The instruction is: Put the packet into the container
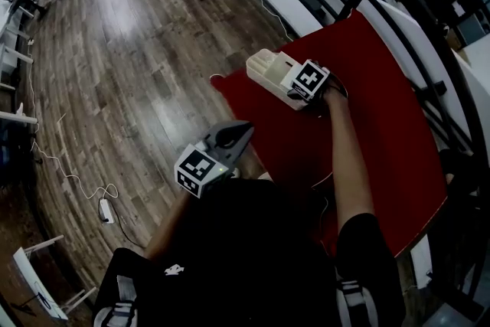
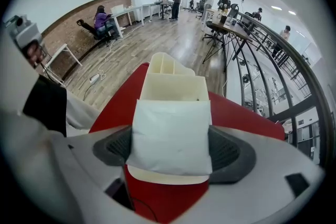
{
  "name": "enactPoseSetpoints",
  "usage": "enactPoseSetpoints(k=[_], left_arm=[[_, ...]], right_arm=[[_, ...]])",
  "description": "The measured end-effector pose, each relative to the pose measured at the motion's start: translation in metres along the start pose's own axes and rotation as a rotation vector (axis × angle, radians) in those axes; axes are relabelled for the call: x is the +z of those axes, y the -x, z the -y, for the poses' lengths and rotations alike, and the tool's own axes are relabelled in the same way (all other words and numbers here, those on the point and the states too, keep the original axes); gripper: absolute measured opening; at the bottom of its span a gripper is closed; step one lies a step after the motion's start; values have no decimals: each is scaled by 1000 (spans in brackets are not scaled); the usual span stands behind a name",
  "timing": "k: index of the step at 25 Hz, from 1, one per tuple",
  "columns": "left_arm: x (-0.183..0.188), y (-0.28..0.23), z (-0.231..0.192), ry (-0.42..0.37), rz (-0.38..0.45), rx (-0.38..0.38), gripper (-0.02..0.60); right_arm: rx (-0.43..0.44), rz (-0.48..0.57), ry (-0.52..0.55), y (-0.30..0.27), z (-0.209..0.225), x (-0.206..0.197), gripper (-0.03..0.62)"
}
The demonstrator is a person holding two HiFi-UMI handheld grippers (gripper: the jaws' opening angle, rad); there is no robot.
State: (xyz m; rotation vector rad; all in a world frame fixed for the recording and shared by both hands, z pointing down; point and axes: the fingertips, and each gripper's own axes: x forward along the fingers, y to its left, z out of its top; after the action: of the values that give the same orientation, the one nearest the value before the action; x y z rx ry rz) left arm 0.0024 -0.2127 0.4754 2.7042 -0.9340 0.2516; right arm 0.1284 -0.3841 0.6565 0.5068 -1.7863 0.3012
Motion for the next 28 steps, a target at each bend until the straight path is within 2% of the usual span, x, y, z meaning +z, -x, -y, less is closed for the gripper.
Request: enactPoseSetpoints(k=[5,10,19,20,21,22,25,28], left_arm=[[3,1,-2,4,11,8,8],[3,2,2,12,20,6,8],[4,0,4,7,18,-16,8],[4,-1,5,6,18,-21,8],[5,-1,6,5,18,-27,8],[5,-2,8,3,18,-35,8],[5,-5,10,-1,20,-57,8],[7,-9,14,10,31,-86,8]], right_arm=[[15,-8,16,-3,-2,0,456],[-47,59,-36,3,6,6,456],[-83,136,-22,23,-3,18,451],[-108,161,-26,32,-4,20,426],[-146,194,-32,43,-4,23,312],[-189,234,-40,55,-3,25,151],[-237,342,-79,82,-10,31,68],[-289,419,-103,107,-22,30,33]])
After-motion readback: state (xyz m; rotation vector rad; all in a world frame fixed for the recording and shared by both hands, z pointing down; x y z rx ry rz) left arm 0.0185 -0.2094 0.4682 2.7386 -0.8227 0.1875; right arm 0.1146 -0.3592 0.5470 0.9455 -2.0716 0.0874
